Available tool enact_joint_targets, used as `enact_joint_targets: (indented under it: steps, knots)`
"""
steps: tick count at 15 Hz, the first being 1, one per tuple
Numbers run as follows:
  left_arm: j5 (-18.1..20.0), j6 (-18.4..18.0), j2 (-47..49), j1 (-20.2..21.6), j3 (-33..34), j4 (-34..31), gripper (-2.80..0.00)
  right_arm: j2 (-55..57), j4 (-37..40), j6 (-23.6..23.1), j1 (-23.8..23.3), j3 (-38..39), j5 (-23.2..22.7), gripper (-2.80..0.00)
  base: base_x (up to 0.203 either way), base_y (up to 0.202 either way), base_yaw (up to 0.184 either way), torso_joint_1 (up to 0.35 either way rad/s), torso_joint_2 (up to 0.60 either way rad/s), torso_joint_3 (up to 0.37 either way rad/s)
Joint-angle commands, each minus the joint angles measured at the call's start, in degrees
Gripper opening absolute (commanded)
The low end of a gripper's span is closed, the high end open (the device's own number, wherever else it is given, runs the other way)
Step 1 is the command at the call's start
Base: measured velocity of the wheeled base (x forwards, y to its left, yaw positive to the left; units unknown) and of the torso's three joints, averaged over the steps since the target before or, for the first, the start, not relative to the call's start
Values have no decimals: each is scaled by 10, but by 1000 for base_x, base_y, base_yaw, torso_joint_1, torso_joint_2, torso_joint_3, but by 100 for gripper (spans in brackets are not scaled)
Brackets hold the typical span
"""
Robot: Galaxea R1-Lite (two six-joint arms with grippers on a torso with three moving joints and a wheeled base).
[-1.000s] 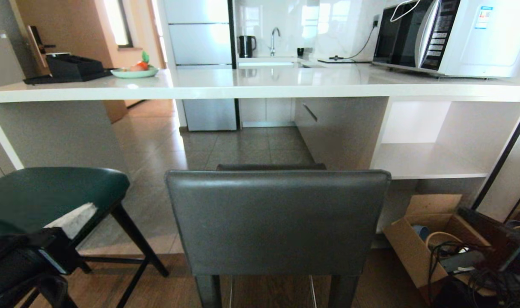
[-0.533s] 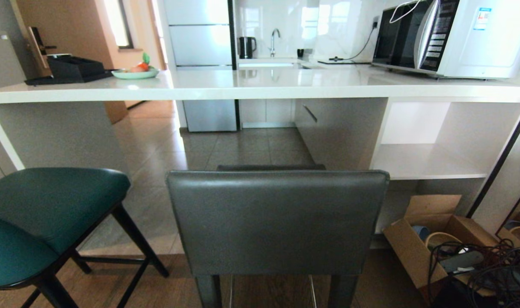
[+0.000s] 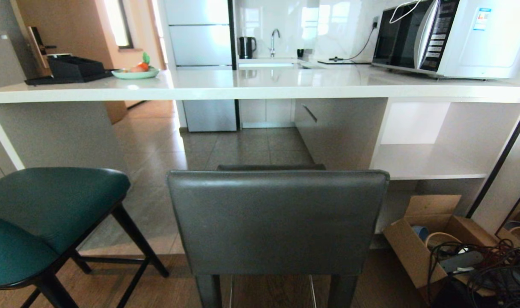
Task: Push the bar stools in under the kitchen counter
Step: Push the blue chair back under the dining table
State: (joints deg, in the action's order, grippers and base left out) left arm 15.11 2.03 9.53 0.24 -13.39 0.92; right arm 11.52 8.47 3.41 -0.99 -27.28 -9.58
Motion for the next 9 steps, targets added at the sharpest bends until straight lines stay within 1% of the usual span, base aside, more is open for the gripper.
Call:
enact_joint_targets:
  steps: [1,2,3,4,5,6,7,8,9]
  knots:
    - [20,-28,-72,-1,54,-5,-280,-80,9,-12,5,62,-14,-280,0,0,0,0,0,0]
    - [28,-36,-93,0,81,-10,-280,-103,13,-15,7,107,-11,-280,0,0,0,0,0,0]
    - [11,-37,-97,-1,98,-12,-280,-110,9,-19,8,151,6,-280,0,0,0,0,0,0]
    - [-38,-32,-96,-1,104,-17,-280,-112,-10,-28,8,199,25,-280,0,0,0,0,0,0]
    - [-80,-28,-96,-1,109,-22,-280,-113,-45,-49,8,245,48,-280,0,0,0,0,0,0]
    - [-98,-24,-95,1,112,-24,-280,-114,-69,-62,9,271,70,-280,0,0,0,0,0,0]
    - [-102,-23,-95,-1,114,-21,-280,-114,-85,-63,9,277,88,-280,0,0,0,0,0,0]
    - [-116,-22,-95,-1,114,-22,-280,-114,-88,-58,9,275,93,-280,0,0,0,0,0,0]
    - [-148,-31,-95,-1,118,-23,-280,-114,-88,-53,9,275,94,-280,0,0,0,0,0,0]
